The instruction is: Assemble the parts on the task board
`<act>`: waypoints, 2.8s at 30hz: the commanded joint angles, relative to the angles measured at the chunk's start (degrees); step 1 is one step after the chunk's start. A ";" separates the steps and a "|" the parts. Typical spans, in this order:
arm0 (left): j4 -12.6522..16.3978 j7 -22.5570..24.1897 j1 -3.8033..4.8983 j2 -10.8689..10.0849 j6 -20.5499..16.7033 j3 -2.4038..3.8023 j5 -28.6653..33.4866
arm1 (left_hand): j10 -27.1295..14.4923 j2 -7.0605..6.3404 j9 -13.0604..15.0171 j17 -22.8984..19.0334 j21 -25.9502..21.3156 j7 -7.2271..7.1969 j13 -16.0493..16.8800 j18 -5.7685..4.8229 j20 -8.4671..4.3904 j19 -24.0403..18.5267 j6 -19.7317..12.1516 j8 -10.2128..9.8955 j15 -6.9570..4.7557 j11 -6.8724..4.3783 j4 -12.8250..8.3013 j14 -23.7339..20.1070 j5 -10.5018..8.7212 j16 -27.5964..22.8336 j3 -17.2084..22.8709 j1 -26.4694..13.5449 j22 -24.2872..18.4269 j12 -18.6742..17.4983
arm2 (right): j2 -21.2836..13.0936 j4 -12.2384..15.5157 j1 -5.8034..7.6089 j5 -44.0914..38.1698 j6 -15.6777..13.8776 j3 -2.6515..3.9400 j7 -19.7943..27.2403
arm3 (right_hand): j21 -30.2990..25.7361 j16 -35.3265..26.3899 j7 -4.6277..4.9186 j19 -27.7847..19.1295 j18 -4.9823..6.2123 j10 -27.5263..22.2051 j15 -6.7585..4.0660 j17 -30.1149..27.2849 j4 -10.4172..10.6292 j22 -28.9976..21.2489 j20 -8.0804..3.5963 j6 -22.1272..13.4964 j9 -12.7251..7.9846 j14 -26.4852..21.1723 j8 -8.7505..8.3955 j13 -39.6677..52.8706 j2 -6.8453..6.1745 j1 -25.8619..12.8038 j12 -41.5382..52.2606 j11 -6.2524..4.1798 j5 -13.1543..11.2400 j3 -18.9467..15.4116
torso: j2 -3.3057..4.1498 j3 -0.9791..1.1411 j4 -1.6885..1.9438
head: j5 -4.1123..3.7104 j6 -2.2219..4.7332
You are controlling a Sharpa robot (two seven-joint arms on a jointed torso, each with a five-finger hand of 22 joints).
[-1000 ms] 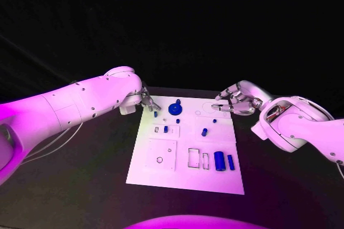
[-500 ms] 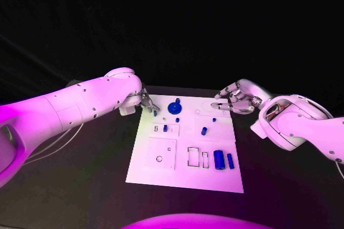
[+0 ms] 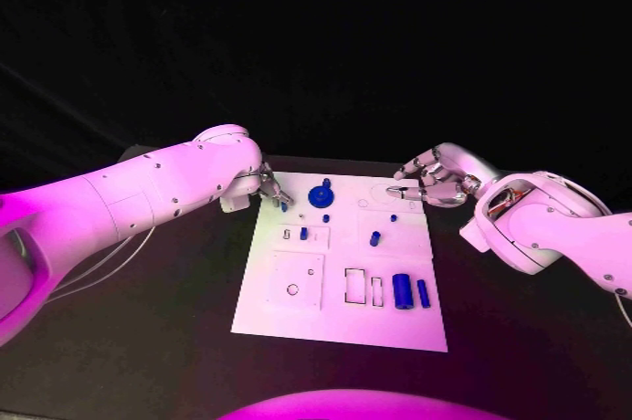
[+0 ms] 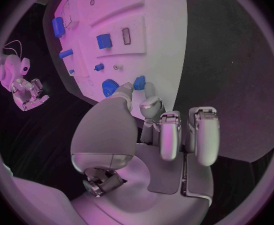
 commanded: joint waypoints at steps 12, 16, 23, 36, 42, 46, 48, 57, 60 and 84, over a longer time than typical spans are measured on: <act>-0.05 -0.08 -0.07 0.33 0.08 0.03 1.17 | -0.64 2.18 -0.67 15.07 -0.36 -0.17 -0.41 -0.24 0.55 4.48 -0.36 -0.34 0.26 -0.25 -0.28 5.92 -0.09 0.14 0.33 4.08 12.83 -0.18 | 0.17 -0.09 -0.04 -0.39 0.21 0.00 0.38 | -0.33 -0.25 -0.06 -0.35 0.47 -0.10 -0.41 4.85 0.04 6.17 -0.20 0.28 0.07 3.76 0.39 0.85 0.14 -0.38 -0.03 -0.34 0.18 -0.32 | -0.04 0.03 -0.03 | -0.02 -0.07; -0.06 0.18 -0.07 0.35 0.12 0.03 1.47 | -1.02 3.67 -1.15 15.07 -0.52 -0.18 -0.92 -0.17 0.53 4.31 -0.81 -0.71 0.18 -0.31 -0.80 5.92 0.10 0.14 1.89 7.43 12.59 -0.59 | 0.19 -0.12 -0.04 -0.39 0.27 0.00 0.35 | -0.31 -0.24 -0.06 -0.33 0.46 -0.06 -0.41 4.88 0.02 6.19 -0.20 0.29 0.07 3.76 0.40 0.89 0.19 -0.35 0.02 -0.35 0.25 -0.34 | -0.02 0.04 -0.05 | -0.02 -0.11; 0.15 0.83 -0.07 0.14 -0.35 0.03 3.40 | -1.70 4.90 -1.74 15.07 -0.74 0.69 -2.08 -0.09 0.53 4.07 -2.07 -1.03 0.53 0.10 -3.42 5.92 0.28 0.14 12.20 15.32 12.28 -1.69 | 0.22 -0.20 -0.04 -0.39 0.36 0.00 0.30 | -0.32 -0.27 -0.08 -0.30 0.46 -0.04 -0.43 4.86 -0.04 6.20 -0.22 0.30 0.08 3.77 0.43 0.90 0.35 -0.23 0.03 -0.36 0.58 -0.39 | -0.05 0.03 -0.03 | -0.05 -0.10; 6.83 0.95 0.01 -4.27 -2.48 0.15 8.82 | -1.19 1.48 -1.01 15.07 -0.81 0.50 -2.54 -0.06 0.84 4.02 -2.34 0.69 0.71 0.20 -3.53 5.92 0.00 0.14 21.27 13.00 12.24 -1.46 | 0.06 -0.40 -0.04 -0.39 0.41 0.00 0.18 | -0.34 -0.29 -0.08 -0.30 0.46 -0.04 -0.43 4.83 -0.06 6.20 -0.22 0.30 0.08 3.76 0.43 0.90 0.38 -0.20 0.03 -0.37 0.69 -0.42 | -0.14 0.07 0.05 | 0.12 0.03; 11.25 1.41 0.06 -6.71 -4.20 0.22 8.80 | -0.95 1.08 -0.88 15.07 -0.78 0.42 -2.26 -0.08 0.84 4.07 -2.30 0.98 0.69 0.14 -3.70 5.92 0.03 0.14 22.05 12.62 12.31 -1.10 | 0.01 -0.43 -0.04 -0.39 0.41 0.00 0.17 | -0.34 -0.29 -0.08 -0.30 0.46 -0.04 -0.43 4.83 -0.06 6.20 -0.22 0.30 0.08 3.76 0.43 0.90 0.38 -0.20 0.03 -0.37 0.69 -0.42 | -0.12 0.02 0.01 | 0.37 0.08; 13.93 2.24 0.01 -8.05 -5.26 0.20 7.19 | -0.70 0.43 -0.74 15.07 -0.70 0.36 -2.07 -0.11 0.82 4.16 -2.30 1.29 0.64 0.04 -4.12 5.92 0.02 0.14 22.97 12.41 12.44 -0.81 | -0.06 -0.42 -0.04 -0.39 0.42 -0.01 0.18 | -0.38 -0.31 -0.08 -0.31 0.47 -0.05 -0.44 4.79 -0.07 6.18 -0.22 0.30 0.09 3.76 0.45 0.88 0.42 -0.18 0.02 -0.38 0.84 -0.47 | -0.04 -0.04 0.02 | 0.50 0.02; 15.15 2.80 -0.10 -8.71 -5.80 0.15 6.10 | -0.55 -0.05 -0.65 15.07 -0.66 0.31 -1.97 -0.13 0.81 4.22 -2.28 1.50 0.61 0.01 -4.43 5.92 0.02 0.14 23.51 12.32 12.52 -0.65 | -0.10 -0.40 -0.05 -0.39 0.42 -0.01 0.19 | -0.38 -0.31 -0.08 -0.31 0.47 -0.05 -0.44 4.79 -0.07 6.18 -0.22 0.30 0.09 3.76 0.45 0.88 0.42 -0.18 0.02 -0.38 0.84 -0.47 | -0.04 -0.02 0.05 | 0.60 -0.06; 18.89 4.27 -1.38 -10.59 -7.33 0.06 0.57 | 0.07 -1.45 -0.36 15.07 -0.42 0.14 -1.41 -0.24 0.78 4.50 -2.14 2.18 0.54 -0.13 -5.18 5.92 -0.02 0.14 24.81 11.96 12.92 0.09 | -0.13 -0.39 -0.11 -0.39 0.42 -0.01 0.27 | -0.38 -0.31 -0.08 -0.31 0.47 -0.05 -0.44 4.79 -0.07 6.18 -0.22 0.30 0.09 3.76 0.45 0.88 0.42 -0.18 0.02 -0.38 0.84 -0.47 | 0.00 -0.08 0.02 | 0.80 -0.36; 19.62 4.22 -2.05 -10.98 -7.75 0.05 -0.73 | 0.29 -1.79 -0.29 15.07 -0.34 0.08 -1.19 -0.27 0.77 4.58 -2.07 2.36 0.51 -0.17 -5.34 5.92 -0.05 0.14 25.08 11.86 13.05 0.35 | -0.14 -0.40 -0.14 -0.39 0.40 -0.01 0.30 | -0.38 -0.31 -0.08 -0.31 0.47 -0.05 -0.44 4.79 -0.07 6.18 -0.22 0.30 0.09 3.76 0.45 0.88 0.42 -0.18 0.02 -0.38 0.84 -0.47 | -0.03 -0.10 0.02 | 0.92 -0.44; 21.46 2.33 -4.59 -11.70 -7.70 0.05 -3.48 | 1.20 -2.79 -0.07 15.07 0.11 -0.17 -0.25 -0.47 0.72 5.11 -1.62 3.06 0.37 -0.38 -5.86 5.92 -0.16 0.14 26.10 11.30 13.79 1.42 | -0.38 -0.32 -0.25 -0.39 0.41 -0.01 0.43 | -0.49 -0.36 -0.09 -0.36 0.49 -0.08 -0.44 4.71 -0.06 6.12 -0.23 0.31 0.09 3.74 0.46 0.84 0.45 -0.19 -0.02 -0.38 0.94 -0.53 | -0.02 -0.01 -0.06 | 0.98 -0.74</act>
